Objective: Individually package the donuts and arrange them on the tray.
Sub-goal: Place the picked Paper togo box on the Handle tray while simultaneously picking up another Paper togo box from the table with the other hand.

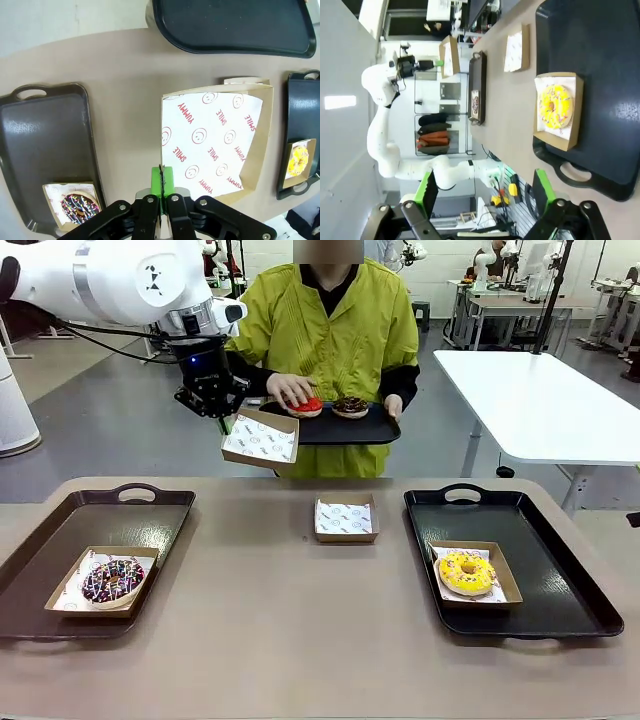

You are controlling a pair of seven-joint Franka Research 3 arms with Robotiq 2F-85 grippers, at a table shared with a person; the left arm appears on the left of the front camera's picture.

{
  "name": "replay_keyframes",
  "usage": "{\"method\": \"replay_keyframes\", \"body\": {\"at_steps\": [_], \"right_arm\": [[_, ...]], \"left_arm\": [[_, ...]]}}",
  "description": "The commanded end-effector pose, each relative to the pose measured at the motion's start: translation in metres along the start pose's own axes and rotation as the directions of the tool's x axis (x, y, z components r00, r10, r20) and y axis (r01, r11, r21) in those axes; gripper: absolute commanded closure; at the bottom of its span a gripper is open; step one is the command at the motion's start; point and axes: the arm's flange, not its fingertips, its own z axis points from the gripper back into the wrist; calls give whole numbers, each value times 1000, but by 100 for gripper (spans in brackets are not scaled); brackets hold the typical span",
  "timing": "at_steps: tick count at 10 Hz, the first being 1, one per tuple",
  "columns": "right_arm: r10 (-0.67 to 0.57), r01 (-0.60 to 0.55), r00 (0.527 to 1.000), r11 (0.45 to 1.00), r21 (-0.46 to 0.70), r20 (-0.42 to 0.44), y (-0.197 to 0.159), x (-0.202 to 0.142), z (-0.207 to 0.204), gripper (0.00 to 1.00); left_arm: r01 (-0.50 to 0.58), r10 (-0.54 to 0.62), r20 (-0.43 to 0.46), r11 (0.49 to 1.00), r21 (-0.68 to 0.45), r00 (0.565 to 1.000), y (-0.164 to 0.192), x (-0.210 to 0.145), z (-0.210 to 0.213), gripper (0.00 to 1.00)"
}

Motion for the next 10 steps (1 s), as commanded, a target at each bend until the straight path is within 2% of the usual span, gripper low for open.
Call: {"method": "replay_keyframes", "body": {"at_steps": [1,2,10], "right_arm": [[13,-11,998,1000,-24,65,0,12,-8,0],[0,0,1000,1000,0,0,0,0,0,0],[0,0,1000,1000,0,0,0,0,0,0]], "left_arm": [[8,-8,-4,1000,1,1000,1,-2,-1,100],[8,-8,-4,1000,1,1000,1,-2,-1,100],[8,-8,-4,1000,1,1000,1,-2,-1,100]]}}
